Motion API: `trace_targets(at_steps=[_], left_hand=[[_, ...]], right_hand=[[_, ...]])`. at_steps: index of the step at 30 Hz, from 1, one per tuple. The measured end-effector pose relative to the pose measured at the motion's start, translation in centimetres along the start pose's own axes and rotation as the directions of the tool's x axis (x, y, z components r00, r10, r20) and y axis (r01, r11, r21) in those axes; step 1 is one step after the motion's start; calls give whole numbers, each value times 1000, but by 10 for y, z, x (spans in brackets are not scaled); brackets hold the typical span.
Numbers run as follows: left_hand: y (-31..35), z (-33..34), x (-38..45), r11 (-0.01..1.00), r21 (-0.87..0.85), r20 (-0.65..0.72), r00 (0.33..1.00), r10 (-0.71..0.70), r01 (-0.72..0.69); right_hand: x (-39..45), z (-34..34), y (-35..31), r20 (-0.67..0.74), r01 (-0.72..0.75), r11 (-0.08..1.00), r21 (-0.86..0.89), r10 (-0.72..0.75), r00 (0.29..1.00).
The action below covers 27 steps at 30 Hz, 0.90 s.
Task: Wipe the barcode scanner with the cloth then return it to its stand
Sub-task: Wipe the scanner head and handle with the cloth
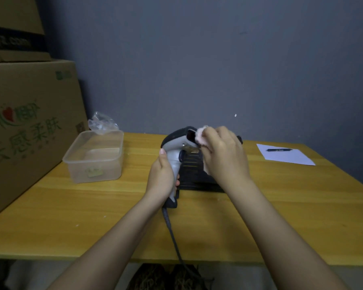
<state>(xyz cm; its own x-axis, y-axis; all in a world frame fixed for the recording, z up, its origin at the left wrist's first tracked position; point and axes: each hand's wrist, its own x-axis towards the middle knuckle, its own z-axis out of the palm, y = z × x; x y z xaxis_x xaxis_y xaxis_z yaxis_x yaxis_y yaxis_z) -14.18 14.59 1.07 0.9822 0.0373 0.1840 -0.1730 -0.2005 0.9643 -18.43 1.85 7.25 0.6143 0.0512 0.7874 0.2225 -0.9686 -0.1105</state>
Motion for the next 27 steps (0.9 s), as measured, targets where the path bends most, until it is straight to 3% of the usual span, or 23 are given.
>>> trace_targets(at_steps=[5,9,11,14,17,20,23,27], left_hand=[[-2,-2,-2,1000,18,23,1000,-3,2],[2,0,0,998,51,22,999,30,-31],[3,2,1,995,88,9,999,45,-45],[-1,3,1,991,128,-13,999,48,-46],[-6,5,-1,989,142,8,999,36,-36],[-9,5,-3,995,97,3,1000,-11,11],[-6,0,2,999,52,-8,1000,1,-1],[-3,-5,3,999,46,15,1000,2,-2]], right_hand=[[5,-15,-3,184,104,989,-107,-83,979],[13,-26,-6,144,128,984,122,-146,979],[14,-22,-5,94,75,963,258,-102,990],[10,-8,-3,-5,19,948,317,-19,1000],[4,5,-2,-10,-104,951,289,112,994],[9,10,-1,105,-186,975,124,174,979],[11,6,6,156,-96,995,-14,97,983],[9,-6,11,286,190,980,-56,-167,944]])
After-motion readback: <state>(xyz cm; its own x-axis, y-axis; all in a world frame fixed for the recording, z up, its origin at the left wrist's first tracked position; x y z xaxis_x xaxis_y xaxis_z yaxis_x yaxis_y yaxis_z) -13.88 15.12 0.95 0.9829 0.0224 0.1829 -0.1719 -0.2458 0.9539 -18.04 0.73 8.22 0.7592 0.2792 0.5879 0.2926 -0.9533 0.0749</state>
